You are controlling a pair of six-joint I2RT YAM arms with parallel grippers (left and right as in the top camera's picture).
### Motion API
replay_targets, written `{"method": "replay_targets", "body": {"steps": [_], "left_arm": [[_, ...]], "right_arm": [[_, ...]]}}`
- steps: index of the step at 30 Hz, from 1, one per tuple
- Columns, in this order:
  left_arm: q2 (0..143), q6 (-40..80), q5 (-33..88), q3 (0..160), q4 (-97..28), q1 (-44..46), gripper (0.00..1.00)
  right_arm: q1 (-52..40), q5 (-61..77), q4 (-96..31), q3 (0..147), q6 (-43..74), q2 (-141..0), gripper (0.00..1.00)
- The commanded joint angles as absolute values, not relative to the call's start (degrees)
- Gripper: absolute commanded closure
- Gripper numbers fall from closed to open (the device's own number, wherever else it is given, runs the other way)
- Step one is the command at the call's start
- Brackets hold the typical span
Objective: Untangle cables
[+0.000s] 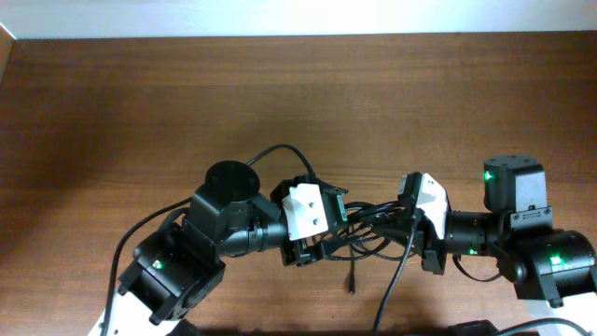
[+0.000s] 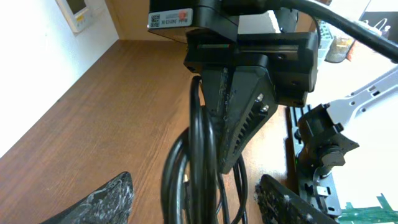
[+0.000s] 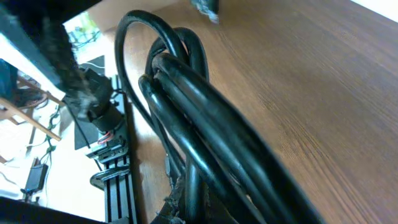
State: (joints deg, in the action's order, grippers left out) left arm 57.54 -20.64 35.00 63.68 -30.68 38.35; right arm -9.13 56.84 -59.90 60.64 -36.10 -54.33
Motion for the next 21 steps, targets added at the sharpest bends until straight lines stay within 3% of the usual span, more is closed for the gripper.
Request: {"method": "replay_targets", "body": {"steps": [1,4,6,8,17,19,21], "left_arm": [[57.65,-21.15,36.82,64.62,-30.79,38.48,0.41],[57.65,-21.15,37.36,64.62,-30.79,38.48,0.59],[57.65,-21.15,37.36,64.62,-31.00,38.48,0.85],[57.65,-21.15,37.36,64.62,-31.18,38.48,1.00],[57.65,-21.15,37.30,64.62,-31.16,38.46,1.00],[57.65,-21.15,37.01,64.62,-30.92,38.46,1.00],[57.65,-21.10,35.27,64.62,-30.72,38.46,1.00]], "right_arm": [[-8.97,61.30,-59.79,61.54,-39.27,-54.00,0.96],[-8.97,61.34,-59.81,61.54,-39.27,-54.00,0.96],[-8.97,61.34,-59.79,61.54,-39.24,-54.00,0.96],[-8.97,61.34,-59.81,61.54,-39.24,-54.00,0.96],[-8.97,62.35,-59.81,61.54,-39.16,-54.00,0.96],[-8.97,62.33,-59.86,61.54,-38.54,-54.11,0.71],[-8.97,62.35,-59.86,61.54,-38.54,-54.11,0.70]]}}
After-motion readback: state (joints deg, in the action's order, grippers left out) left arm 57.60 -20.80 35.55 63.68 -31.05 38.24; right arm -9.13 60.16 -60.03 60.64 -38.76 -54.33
